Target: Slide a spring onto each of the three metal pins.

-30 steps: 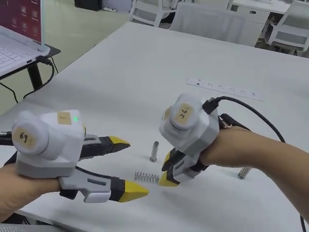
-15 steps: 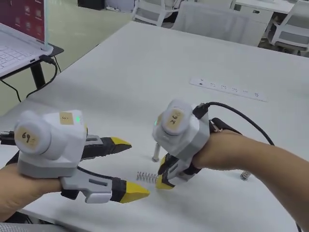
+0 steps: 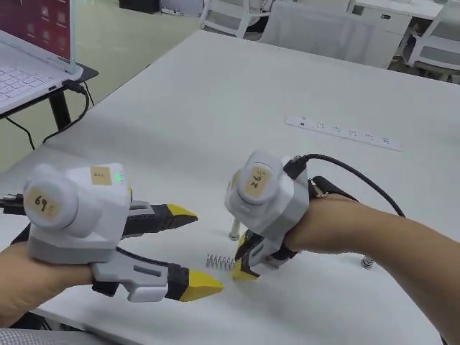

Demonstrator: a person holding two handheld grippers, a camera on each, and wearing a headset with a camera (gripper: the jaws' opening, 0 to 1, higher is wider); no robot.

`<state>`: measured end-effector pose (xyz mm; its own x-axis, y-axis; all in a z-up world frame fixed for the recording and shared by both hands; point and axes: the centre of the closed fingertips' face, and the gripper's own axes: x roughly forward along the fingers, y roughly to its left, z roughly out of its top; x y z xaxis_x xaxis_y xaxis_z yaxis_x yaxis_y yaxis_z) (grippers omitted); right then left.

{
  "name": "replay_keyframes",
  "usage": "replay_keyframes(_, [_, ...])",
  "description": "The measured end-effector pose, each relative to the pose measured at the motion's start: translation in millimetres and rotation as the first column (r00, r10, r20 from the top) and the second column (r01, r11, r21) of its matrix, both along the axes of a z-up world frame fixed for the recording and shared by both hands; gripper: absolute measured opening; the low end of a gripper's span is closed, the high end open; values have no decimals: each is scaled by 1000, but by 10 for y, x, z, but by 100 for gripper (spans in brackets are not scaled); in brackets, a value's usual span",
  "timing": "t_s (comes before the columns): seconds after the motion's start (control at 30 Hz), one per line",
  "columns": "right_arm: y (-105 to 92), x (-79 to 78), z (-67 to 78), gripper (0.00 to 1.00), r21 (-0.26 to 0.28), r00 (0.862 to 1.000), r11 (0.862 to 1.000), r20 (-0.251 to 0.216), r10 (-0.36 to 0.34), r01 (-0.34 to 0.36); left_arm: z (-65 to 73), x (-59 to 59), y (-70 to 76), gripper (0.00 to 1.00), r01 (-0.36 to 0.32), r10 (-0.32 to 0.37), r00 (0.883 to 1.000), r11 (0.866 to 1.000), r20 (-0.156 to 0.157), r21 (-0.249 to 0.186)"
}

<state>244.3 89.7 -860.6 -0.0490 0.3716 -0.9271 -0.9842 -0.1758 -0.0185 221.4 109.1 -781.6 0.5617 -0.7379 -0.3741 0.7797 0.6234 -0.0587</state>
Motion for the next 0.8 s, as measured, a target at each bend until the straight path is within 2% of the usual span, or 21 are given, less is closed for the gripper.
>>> replay_keyframes(0.23, [-14, 19, 6, 8, -3, 1000, 1000, 21, 12, -12, -15, 0, -3, 59, 1, -1, 1000, 1000, -4, 3])
replay_keyframes(0.4, [-55, -3, 30, 8, -5, 1000, 1000, 8, 1, -1, -36, -5, -1, 58, 4, -4, 1000, 1000, -9, 8])
replay_keyframes(0.8, [-202, -48, 244, 8, 29, 999, 999, -23, -32, 33, -50, -20, -76, 51, 41, -40, 999, 999, -9, 15])
